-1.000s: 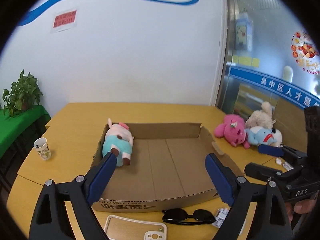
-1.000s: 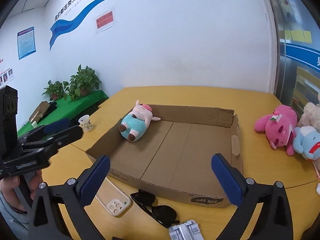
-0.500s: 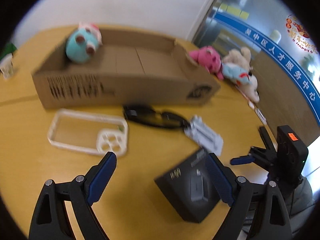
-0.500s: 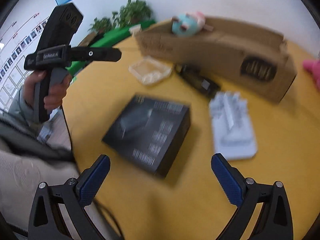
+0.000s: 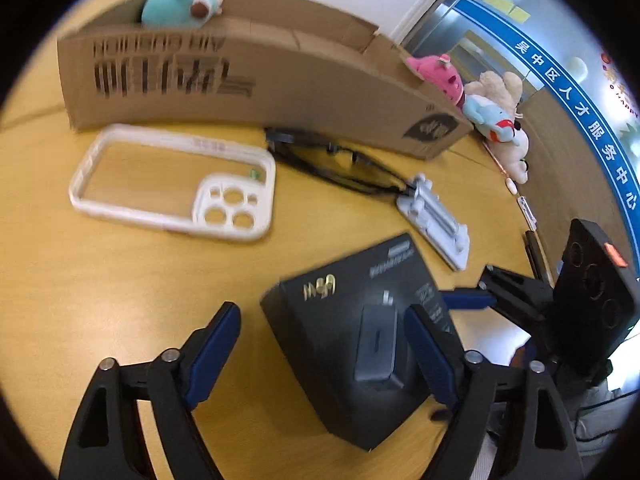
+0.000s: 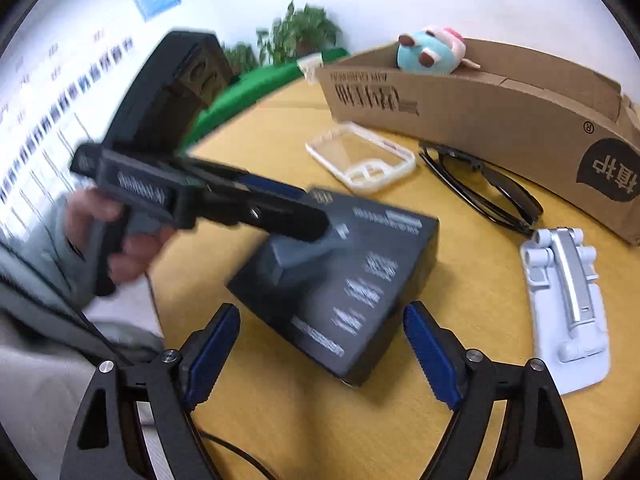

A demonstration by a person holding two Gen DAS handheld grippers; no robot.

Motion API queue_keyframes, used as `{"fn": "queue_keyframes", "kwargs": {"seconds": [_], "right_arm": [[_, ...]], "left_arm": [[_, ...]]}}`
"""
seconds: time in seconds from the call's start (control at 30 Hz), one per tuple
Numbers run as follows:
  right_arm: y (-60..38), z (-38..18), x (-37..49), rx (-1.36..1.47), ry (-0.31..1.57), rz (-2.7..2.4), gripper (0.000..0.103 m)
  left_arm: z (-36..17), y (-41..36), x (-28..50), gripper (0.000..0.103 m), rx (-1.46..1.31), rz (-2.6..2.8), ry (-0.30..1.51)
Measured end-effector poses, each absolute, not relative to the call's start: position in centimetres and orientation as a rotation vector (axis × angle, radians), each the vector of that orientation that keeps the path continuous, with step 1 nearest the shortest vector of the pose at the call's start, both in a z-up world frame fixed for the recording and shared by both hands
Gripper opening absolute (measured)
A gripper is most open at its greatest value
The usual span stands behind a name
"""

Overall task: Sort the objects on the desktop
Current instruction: 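Move both grippers to the black charger box and grasp it, then lift the charger box with both grippers and carry it over the cardboard box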

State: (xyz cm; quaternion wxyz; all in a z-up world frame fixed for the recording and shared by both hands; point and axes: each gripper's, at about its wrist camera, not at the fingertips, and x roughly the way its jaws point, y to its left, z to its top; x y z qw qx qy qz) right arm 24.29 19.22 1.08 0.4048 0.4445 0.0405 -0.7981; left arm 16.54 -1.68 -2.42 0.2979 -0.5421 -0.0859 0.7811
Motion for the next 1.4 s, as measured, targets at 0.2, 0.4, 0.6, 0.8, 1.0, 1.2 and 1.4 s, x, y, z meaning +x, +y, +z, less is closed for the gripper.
{"fn": "queue_keyframes", "kwargs": {"seconds": [0.2, 0.4, 0.6, 0.8, 1.0, 1.2, 1.4], "right_arm": [[18.6, 0.1, 24.3, 1.138, 0.183, -2.046, 0.083], [19.6, 0.4, 23.8, 1.100, 0.137, -2.061, 0.080], [17.9, -0.7, 23.2, 1.096, 0.254, -2.084, 0.089], [18.2, -0.6, 22.7, 1.088, 0.239, -2.135, 0.086], [18.5, 2.5, 22.6, 0.993, 0.230, -2.213, 0.085], [18.0, 7.0, 20.5, 0.856, 0.317, -2.314, 0.085], [17.2, 12.5, 16.8, 0.719, 0.351, -2.426, 0.084]], "left_arm": [[-2.9, -0.8, 16.5, 0.071, -1.418, 2.032, -0.286], [-3.2, -1.7, 15.7, 0.074, -1.440, 2.031, -0.352], [-3.1, -0.9, 16.3, 0.072, -1.401, 2.055, -0.315], [-1.7, -1.3, 16.3, 0.051, -1.338, 2.107, -0.326], [1.9, -1.2, 16.2, 0.052, -1.191, 2.188, -0.309], [7.1, -0.3, 14.4, 0.052, -0.987, 2.293, -0.191], [13.1, -0.1, 11.5, 0.052, -0.764, 2.374, -0.104]]}}
